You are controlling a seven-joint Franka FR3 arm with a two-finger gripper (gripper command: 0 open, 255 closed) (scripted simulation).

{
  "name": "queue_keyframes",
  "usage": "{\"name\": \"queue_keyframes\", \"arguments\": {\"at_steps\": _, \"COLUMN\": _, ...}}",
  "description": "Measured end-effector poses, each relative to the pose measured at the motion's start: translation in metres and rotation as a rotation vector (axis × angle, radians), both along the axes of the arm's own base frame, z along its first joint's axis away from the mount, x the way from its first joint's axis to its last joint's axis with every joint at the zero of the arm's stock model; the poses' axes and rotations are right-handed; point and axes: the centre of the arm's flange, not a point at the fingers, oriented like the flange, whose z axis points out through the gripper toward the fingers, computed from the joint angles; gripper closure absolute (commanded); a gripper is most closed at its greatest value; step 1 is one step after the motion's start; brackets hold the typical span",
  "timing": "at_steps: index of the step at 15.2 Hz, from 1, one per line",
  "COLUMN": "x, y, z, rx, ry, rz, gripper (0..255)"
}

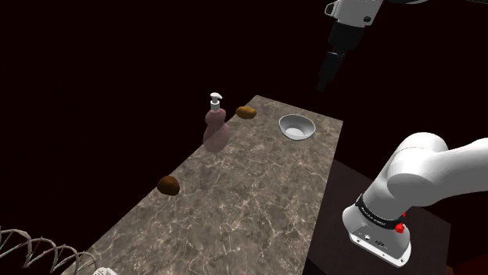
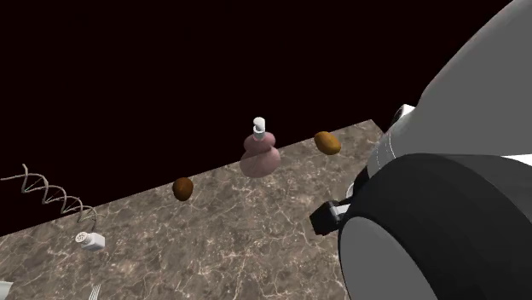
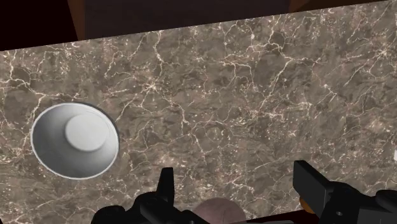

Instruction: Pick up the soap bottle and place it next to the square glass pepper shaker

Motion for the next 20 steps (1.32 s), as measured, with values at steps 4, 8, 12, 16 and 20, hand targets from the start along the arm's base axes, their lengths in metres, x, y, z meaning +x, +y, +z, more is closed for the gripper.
{"name": "queue_keyframes", "arguments": {"at_steps": 4, "x": 0.025, "y": 0.009, "z": -0.009, "rx": 0.003, "ry": 0.002, "rz": 0.002, "gripper": 0}}
{"name": "queue_keyframes", "arguments": {"at_steps": 8, "x": 0.073, "y": 0.018, "z": -0.024, "rx": 0.008, "ry": 0.002, "rz": 0.006, "gripper": 0}}
{"name": "queue_keyframes", "arguments": {"at_steps": 12, "x": 0.118, "y": 0.032, "z": -0.038, "rx": 0.013, "ry": 0.004, "rz": 0.010, "gripper": 0}}
{"name": "queue_keyframes", "arguments": {"at_steps": 16, "x": 0.168, "y": 0.047, "z": -0.054, "rx": 0.019, "ry": 0.005, "rz": 0.014, "gripper": 0}}
{"name": "queue_keyframes", "arguments": {"at_steps": 20, "x": 0.216, "y": 0.062, "z": -0.070, "rx": 0.025, "ry": 0.005, "rz": 0.017, "gripper": 0}}
